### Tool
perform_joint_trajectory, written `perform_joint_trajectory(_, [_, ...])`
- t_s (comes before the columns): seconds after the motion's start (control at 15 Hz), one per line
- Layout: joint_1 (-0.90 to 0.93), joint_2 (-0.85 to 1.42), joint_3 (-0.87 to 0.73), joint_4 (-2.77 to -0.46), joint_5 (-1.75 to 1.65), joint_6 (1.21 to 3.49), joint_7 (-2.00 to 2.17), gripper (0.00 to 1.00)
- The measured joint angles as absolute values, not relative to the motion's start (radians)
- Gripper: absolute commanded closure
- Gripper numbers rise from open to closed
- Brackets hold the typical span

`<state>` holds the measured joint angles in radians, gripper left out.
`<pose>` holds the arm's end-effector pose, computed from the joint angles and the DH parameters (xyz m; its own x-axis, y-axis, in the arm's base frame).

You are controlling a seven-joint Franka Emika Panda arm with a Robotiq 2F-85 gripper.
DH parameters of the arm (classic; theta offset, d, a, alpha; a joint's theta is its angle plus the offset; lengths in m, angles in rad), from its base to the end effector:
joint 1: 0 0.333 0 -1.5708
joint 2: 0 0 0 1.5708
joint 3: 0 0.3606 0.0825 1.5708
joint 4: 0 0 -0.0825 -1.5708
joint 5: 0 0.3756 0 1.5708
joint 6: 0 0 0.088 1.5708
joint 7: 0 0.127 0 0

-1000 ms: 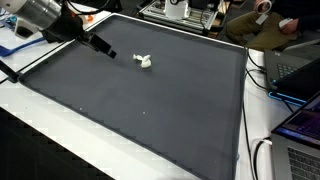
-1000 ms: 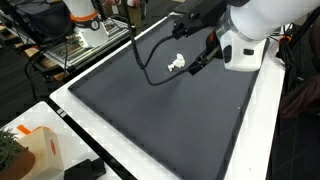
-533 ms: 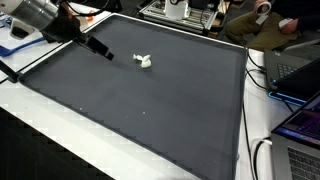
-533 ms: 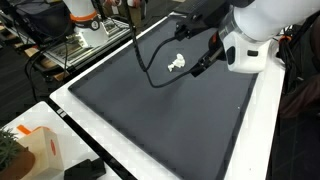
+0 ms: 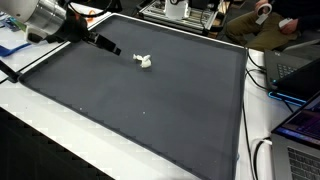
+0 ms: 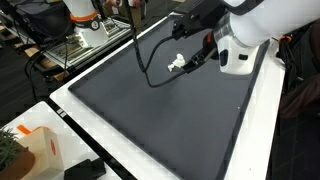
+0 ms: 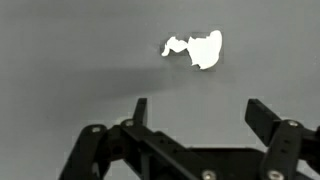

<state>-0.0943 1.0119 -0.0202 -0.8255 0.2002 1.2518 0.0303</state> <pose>0.7364 -0.0488 0.2828 0.8310 -0.0643 -0.5526 -0.1804 -0.9708 -0.1584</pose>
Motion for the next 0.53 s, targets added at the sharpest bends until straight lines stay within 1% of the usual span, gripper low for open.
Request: perform_joint_trajectory(0.53, [-0.092,1.043,-0.014,-0.785,0.206,1.192,0.028,0.00])
